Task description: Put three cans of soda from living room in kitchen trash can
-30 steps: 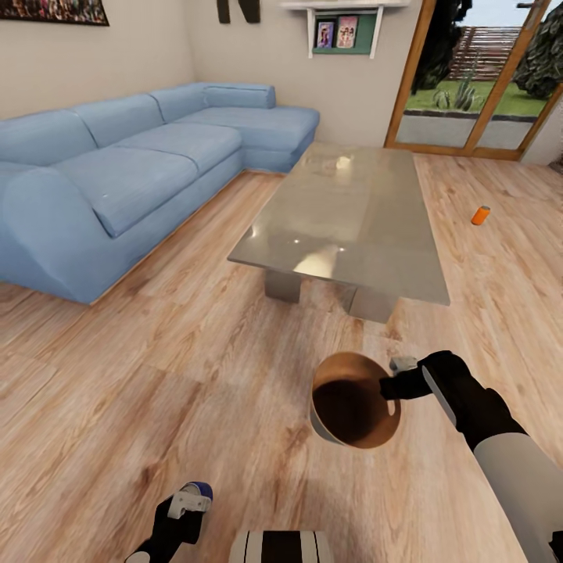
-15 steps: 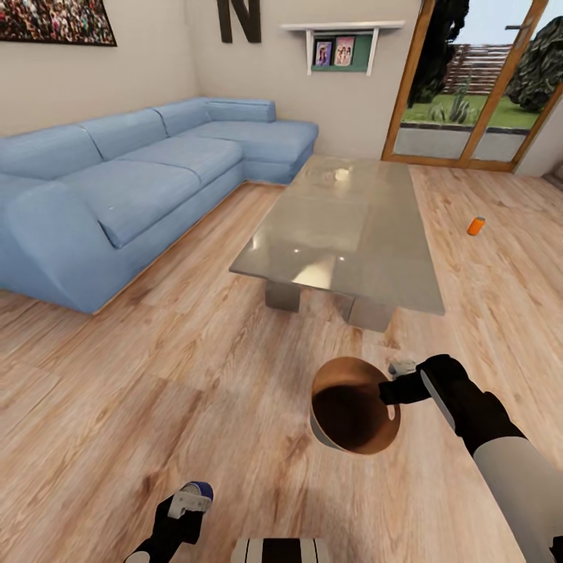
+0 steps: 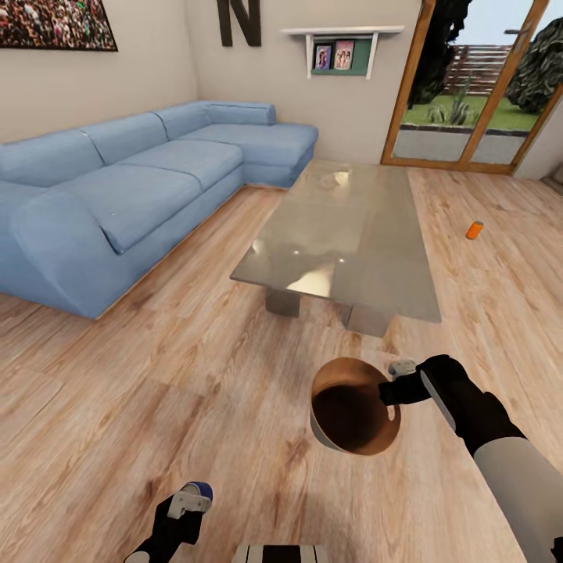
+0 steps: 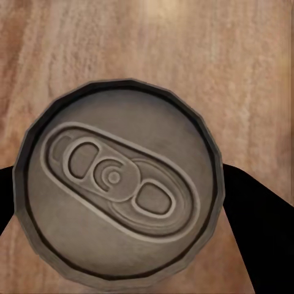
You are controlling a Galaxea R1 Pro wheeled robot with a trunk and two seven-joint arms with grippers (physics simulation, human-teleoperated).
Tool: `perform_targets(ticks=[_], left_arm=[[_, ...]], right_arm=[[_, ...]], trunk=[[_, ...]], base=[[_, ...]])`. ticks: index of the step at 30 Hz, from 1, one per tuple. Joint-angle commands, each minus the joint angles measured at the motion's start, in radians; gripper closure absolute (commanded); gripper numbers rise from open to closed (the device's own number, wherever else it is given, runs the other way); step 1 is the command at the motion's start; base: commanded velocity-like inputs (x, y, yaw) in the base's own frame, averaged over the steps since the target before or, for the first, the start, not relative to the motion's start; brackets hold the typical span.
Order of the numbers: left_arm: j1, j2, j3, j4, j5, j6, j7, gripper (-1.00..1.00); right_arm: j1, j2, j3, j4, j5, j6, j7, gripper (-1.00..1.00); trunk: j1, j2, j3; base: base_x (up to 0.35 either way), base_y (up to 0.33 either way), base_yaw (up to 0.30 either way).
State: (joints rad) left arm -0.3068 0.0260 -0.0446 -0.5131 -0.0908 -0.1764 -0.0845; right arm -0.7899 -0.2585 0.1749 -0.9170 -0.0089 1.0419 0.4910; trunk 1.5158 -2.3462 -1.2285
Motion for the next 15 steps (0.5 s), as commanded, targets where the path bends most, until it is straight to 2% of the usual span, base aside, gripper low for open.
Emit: perform_targets(ticks=[1, 3, 4, 6, 8, 15], left_arm=[[0.000, 0.000, 0.000, 0.000, 0.000, 0.000, 0.000, 1.00], [0.000, 0.000, 0.000, 0.000, 0.000, 0.000, 0.000, 1.00], [-0.006, -0.006, -0.006, -0.006, 0.002, -0.003, -0.006, 1.00], [-0.013, -0.003, 0.006, 0.005, 0.003, -0.015, 0.000, 1.00], [-0.013, -0.003, 0.007, 0.005, 0.003, -0.026, 0.000, 1.00], [-0.013, -0.003, 0.007, 0.005, 0.003, -0.027, 0.000, 1.00]], right_arm=[[0.000, -0.002, -0.001, -0.004, -0.026, 0.005, 0.008, 1.00], [0.000, -0.003, -0.001, -0.006, -0.026, 0.005, 0.016, 1.00], [0.006, 0.002, 0.005, 0.000, 0.000, -0.007, 0.017, 1.00], [0.018, 0.014, 0.018, 0.015, 0.019, -0.006, 0.013, 1.00], [0.018, 0.023, 0.033, 0.020, 0.060, -0.006, 0.013, 1.00], [0.018, 0.023, 0.033, 0.020, 0.193, -0.006, 0.013, 1.00]], trunk=[[-0.004, 0.007, 0.003], [-0.012, 0.021, 0.010], [-0.011, 0.021, 0.009], [-0.011, 0.021, 0.009], [-0.011, 0.021, 0.009], [-0.011, 0.021, 0.009]], base=[[0.000, 0.000, 0.000], [0.000, 0.000, 0.000], [0.000, 0.000, 0.000], [0.000, 0.000, 0.000], [0.000, 0.000, 0.000], [0.000, 0.000, 0.000]])
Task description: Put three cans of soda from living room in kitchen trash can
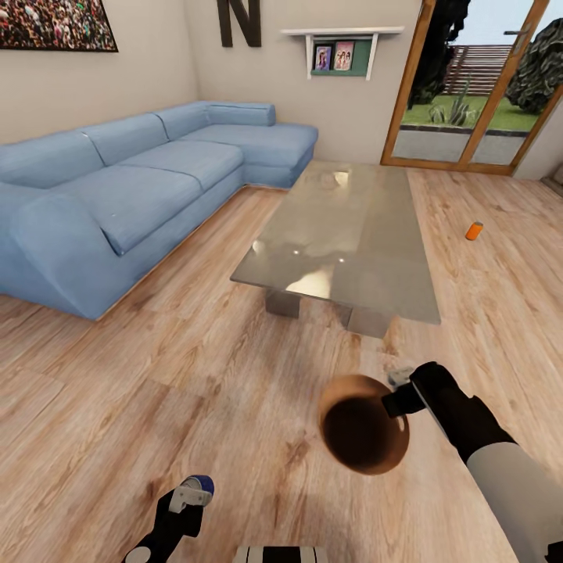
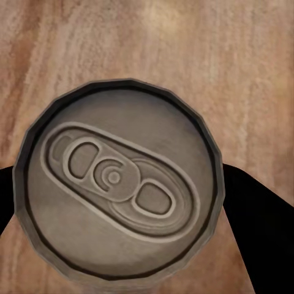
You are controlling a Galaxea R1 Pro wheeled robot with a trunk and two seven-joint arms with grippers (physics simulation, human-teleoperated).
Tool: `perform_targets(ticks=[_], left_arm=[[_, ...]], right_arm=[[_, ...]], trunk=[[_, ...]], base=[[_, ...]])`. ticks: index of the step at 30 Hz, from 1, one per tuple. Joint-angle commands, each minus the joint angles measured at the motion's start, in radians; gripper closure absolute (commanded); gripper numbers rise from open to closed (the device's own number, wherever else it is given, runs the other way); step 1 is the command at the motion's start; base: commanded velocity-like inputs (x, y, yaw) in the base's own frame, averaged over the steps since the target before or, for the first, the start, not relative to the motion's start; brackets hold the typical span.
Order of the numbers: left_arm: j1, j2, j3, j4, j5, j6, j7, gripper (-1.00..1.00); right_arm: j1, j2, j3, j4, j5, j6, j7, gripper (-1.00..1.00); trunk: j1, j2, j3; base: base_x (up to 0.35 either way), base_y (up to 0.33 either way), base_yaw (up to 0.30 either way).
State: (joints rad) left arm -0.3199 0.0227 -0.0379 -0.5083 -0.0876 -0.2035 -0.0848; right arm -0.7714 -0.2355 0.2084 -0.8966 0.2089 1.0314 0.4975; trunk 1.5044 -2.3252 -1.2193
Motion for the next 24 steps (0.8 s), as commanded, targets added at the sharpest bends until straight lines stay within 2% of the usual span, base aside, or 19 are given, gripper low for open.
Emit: perform_targets(ticks=[1, 9, 13, 17, 18, 24], left_arm=[[0.000, 0.000, 0.000, 0.000, 0.000, 0.000, 0.000, 1.00], [0.001, 0.001, 0.003, 0.003, 0.000, -0.005, 0.002, 1.00], [0.010, 0.008, 0.006, -0.012, 0.006, 0.014, -0.013, 1.00], [0.012, 0.011, 0.007, -0.017, 0.007, 0.022, -0.017, 1.00], [0.012, 0.011, 0.007, -0.017, 0.008, 0.024, -0.017, 1.00], [0.013, 0.011, 0.005, -0.019, 0.008, 0.025, -0.018, 1.00]], right_arm=[[0.000, 0.000, -0.001, 0.000, -0.006, 0.005, 0.007, 1.00], [0.001, -0.001, -0.003, -0.003, 0.106, 0.006, 0.005, 1.00], [0.006, 0.021, -0.023, -0.023, 0.161, 0.008, 0.007, 1.00], [0.009, 0.044, -0.029, -0.029, 0.183, 0.009, 0.007, 1.00], [0.009, 0.045, -0.030, -0.029, -0.221, 0.009, 0.007, 1.00], [0.009, 0.047, -0.030, -0.030, -0.221, 0.009, 0.007, 1.00]], trunk=[[0.000, 0.000, 0.000], [-0.004, 0.007, 0.003], [-0.019, 0.035, 0.016], [-0.035, 0.063, 0.028], [-0.038, 0.070, 0.031], [-0.061, 0.112, 0.050]], base=[[0.000, 0.000, 0.000], [0.000, 0.000, 0.000], [0.000, 0.000, 0.000], [0.000, 0.000, 0.000], [0.000, 0.000, 0.000], [0.000, 0.000, 0.000]])
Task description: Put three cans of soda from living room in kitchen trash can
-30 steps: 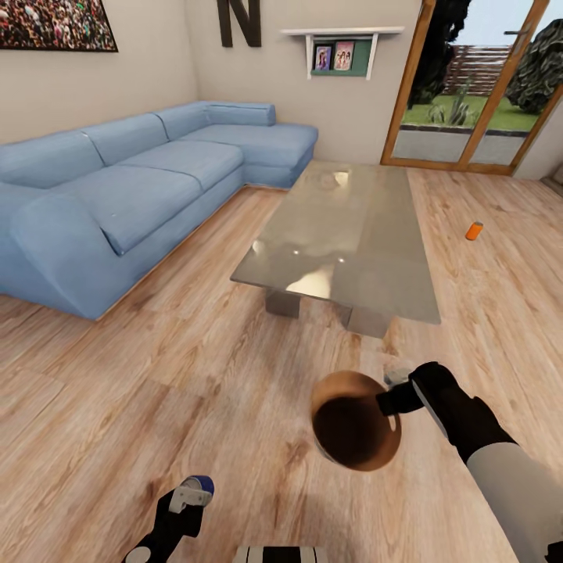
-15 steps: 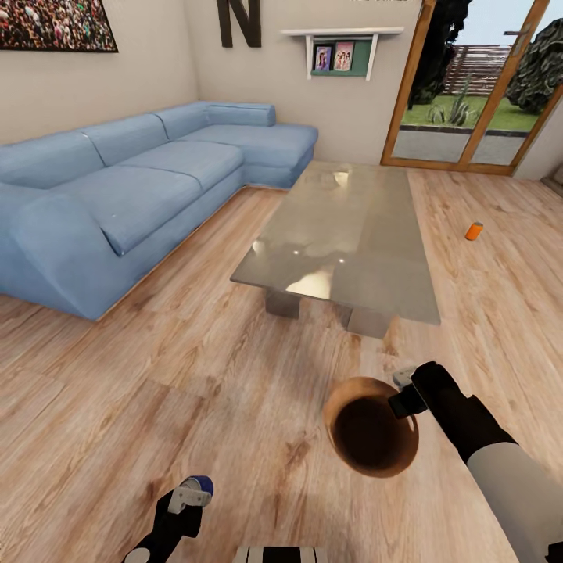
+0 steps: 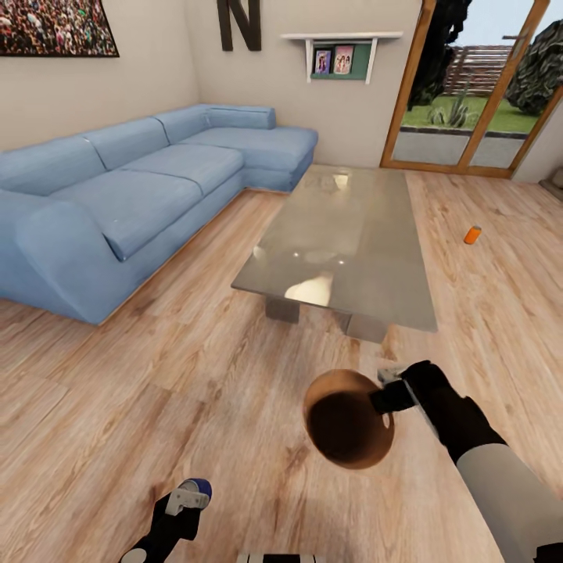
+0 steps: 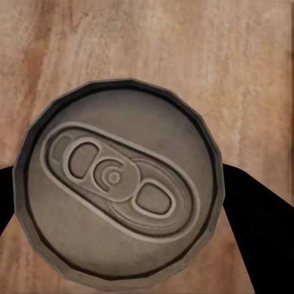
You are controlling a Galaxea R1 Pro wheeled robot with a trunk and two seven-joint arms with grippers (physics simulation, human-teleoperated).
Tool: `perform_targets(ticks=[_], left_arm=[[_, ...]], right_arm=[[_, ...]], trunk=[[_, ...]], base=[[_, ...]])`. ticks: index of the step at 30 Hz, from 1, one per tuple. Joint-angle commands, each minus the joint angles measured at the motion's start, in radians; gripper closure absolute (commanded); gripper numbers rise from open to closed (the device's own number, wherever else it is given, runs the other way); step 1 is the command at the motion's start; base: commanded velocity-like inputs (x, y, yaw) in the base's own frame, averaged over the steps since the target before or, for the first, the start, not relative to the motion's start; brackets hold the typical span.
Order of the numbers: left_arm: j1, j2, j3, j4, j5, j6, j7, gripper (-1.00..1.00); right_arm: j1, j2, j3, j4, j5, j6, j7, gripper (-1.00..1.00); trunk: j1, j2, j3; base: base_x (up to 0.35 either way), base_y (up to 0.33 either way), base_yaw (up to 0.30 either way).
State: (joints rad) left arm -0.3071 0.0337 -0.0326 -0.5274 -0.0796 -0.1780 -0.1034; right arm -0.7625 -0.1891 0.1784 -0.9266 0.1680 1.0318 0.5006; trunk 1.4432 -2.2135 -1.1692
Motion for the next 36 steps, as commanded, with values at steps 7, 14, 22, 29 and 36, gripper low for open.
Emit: perform_targets(ticks=[7, 14, 22, 29, 36], left_arm=[[0.000, 0.000, -0.003, -0.001, 0.000, -0.002, 0.000, 1.00], [0.000, 0.000, -0.006, -0.001, 0.000, -0.003, 0.000, 1.00], [0.000, 0.000, -0.007, -0.001, 0.000, -0.003, -0.001, 1.00], [0.000, 0.000, -0.008, -0.001, 0.000, -0.003, -0.001, 1.00], [-0.001, 0.000, -0.008, -0.003, 0.000, -0.002, -0.005, 1.00]], right_arm=[[0.000, 0.000, 0.000, 0.000, -0.180, 0.008, 0.004, 1.00], [0.000, 0.000, 0.001, 0.000, -0.180, 0.008, 0.004, 1.00], [0.000, 0.000, 0.002, 0.000, -0.180, 0.008, 0.004, 1.00], [0.000, 0.001, 0.003, 0.000, -0.180, 0.008, 0.004, 1.00], [0.000, 0.001, 0.003, 0.000, -0.180, 0.008, 0.004, 1.00]], trunk=[[-0.027, 0.049, 0.022], [-0.054, 0.098, 0.044], [-0.084, 0.154, 0.069], [-0.111, 0.203, 0.091], [-0.138, 0.252, 0.113]], base=[[0.000, 0.000, 0.000], [0.000, 0.000, 0.000], [0.000, 0.000, 0.000], [0.000, 0.000, 0.000], [0.000, 0.000, 0.000]])
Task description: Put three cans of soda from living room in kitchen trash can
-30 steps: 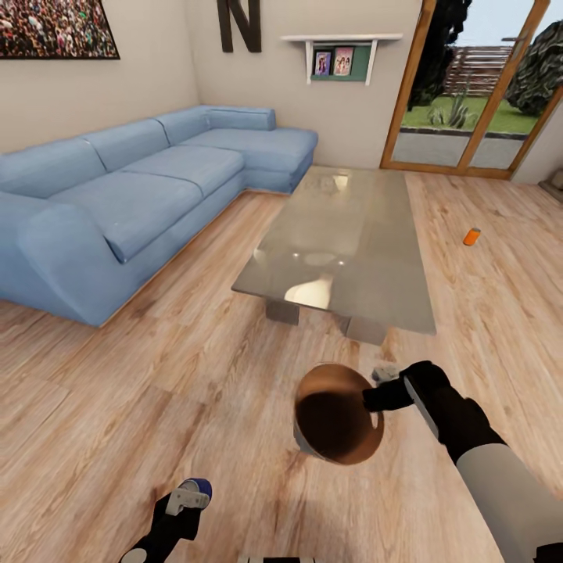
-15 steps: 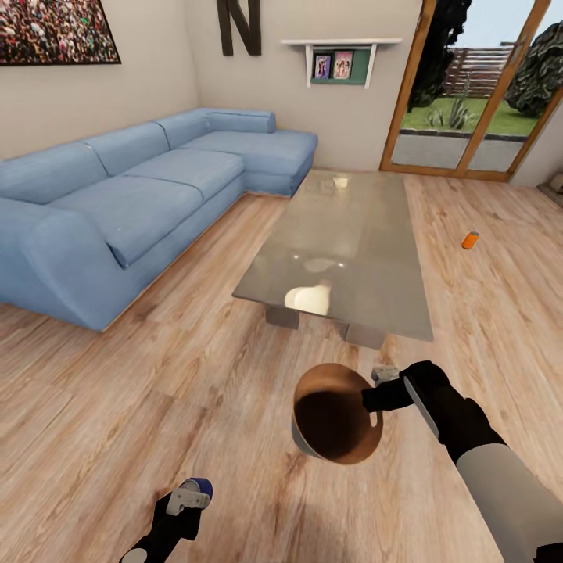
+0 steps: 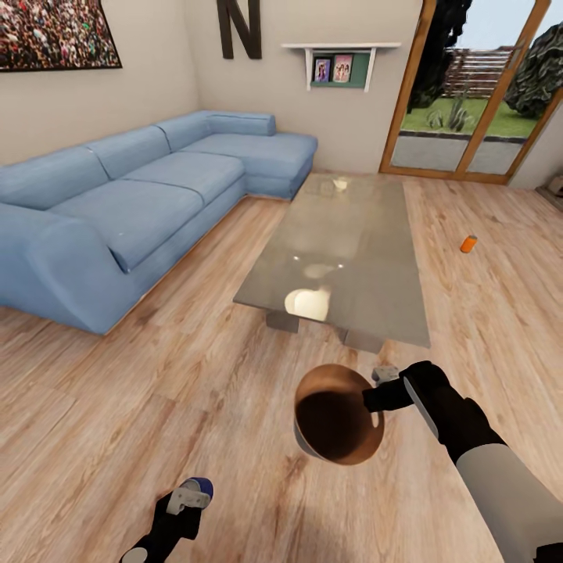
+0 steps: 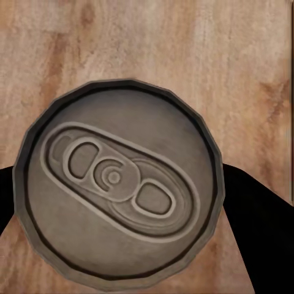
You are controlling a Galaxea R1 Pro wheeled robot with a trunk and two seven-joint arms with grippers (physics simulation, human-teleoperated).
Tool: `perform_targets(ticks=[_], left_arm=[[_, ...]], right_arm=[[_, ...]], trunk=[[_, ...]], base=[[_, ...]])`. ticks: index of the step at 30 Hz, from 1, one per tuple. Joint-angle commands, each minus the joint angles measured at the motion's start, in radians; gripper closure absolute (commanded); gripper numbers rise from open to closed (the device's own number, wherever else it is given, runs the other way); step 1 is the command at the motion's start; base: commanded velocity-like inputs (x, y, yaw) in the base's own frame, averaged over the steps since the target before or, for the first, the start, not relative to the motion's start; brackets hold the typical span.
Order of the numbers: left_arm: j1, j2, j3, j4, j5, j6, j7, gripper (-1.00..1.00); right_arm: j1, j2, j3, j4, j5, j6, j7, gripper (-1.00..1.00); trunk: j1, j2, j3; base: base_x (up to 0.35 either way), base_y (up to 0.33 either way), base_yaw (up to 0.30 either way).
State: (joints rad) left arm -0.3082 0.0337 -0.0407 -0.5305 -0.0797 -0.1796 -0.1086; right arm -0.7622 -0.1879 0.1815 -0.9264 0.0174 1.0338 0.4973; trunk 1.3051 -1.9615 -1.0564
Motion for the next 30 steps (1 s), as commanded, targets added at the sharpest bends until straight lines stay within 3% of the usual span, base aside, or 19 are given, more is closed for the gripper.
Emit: perform_targets(ticks=[1, 6, 11, 12, 16, 18, 20, 21, 23, 26, 28, 30], left_arm=[[0.000, 0.000, 0.001, -0.001, 0.000, 0.001, -0.014, 1.00], [-0.001, 0.010, 0.013, -0.001, 0.001, 0.009, -0.147, 1.00], [-0.003, 0.034, 0.017, -0.002, 0.002, 0.041, -0.191, 1.00], [-0.004, 0.056, 0.021, -0.016, 0.003, 0.084, -0.226, 1.00], [-0.006, 0.092, 0.044, -0.068, 0.014, 0.143, -0.287, 1.00], [-0.008, 0.127, 0.080, -0.148, 0.045, 0.213, -0.327, 1.00], [-0.021, 0.192, 0.100, -0.233, 0.069, 0.322, -0.384, 1.00], [-0.032, 0.210, 0.102, -0.255, 0.073, 0.362, -0.410, 1.00], [-0.121, 0.256, 0.105, -0.319, 0.078, 0.526, -0.544, 1.00], [-0.209, 0.274, 0.104, -0.342, 0.076, 0.631, -0.645, 1.00], [-0.341, 0.288, 0.102, -0.344, 0.071, 0.739, -0.757, 1.00], [-0.405, 0.292, 0.100, -0.336, 0.071, 0.782, -0.801, 1.00]], right_arm=[[0.000, 0.000, 0.000, 0.000, -0.030, 0.006, 0.007, 1.00], [0.000, -0.001, 0.000, 0.000, -0.030, 0.006, 0.007, 1.00], [0.000, -0.001, -0.002, 0.000, -0.031, 0.006, 0.008, 1.00], [0.001, -0.001, -0.001, 0.000, -0.032, 0.006, 0.009, 1.00], [0.005, -0.001, -0.001, 0.000, -0.032, 0.006, 0.009, 1.00], [0.007, 0.000, 0.000, 0.000, -0.033, 0.006, 0.009, 1.00], [0.009, 0.000, 0.001, 0.000, -0.034, 0.006, 0.009, 1.00], [0.010, 0.000, 0.001, -0.001, -0.034, 0.006, 0.009, 1.00], [0.011, -0.001, 0.001, -0.001, -0.034, 0.006, 0.009, 1.00], [0.012, -0.001, 0.001, -0.001, -0.034, 0.006, 0.009, 1.00], [0.013, 0.000, 0.004, -0.001, -0.035, 0.006, 0.009, 1.00], [0.013, 0.000, 0.006, -0.001, -0.035, 0.006, 0.009, 1.00]], trunk=[[-0.004, 0.007, 0.003], [-0.023, 0.042, 0.019], [-0.042, 0.077, 0.035], [-0.046, 0.084, 0.038], [-0.061, 0.112, 0.050], [-0.069, 0.126, 0.057], [-0.077, 0.140, 0.063], [-0.081, 0.147, 0.066], [-0.088, 0.161, 0.072], [-0.100, 0.182, 0.082], [-0.107, 0.196, 0.088], [-0.115, 0.210, 0.094]], base=[[0.000, 0.000, 0.000], [0.000, 0.000, 0.000], [0.000, 0.000, 0.000], [0.000, 0.000, 0.000], [0.000, 0.000, 0.000], [0.000, 0.000, 0.000], [0.000, 0.000, 0.000], [0.000, 0.000, 0.000], [0.000, 0.000, 0.000], [0.000, 0.000, 0.000], [0.000, 0.000, 0.000], [0.000, 0.000, 0.000]])
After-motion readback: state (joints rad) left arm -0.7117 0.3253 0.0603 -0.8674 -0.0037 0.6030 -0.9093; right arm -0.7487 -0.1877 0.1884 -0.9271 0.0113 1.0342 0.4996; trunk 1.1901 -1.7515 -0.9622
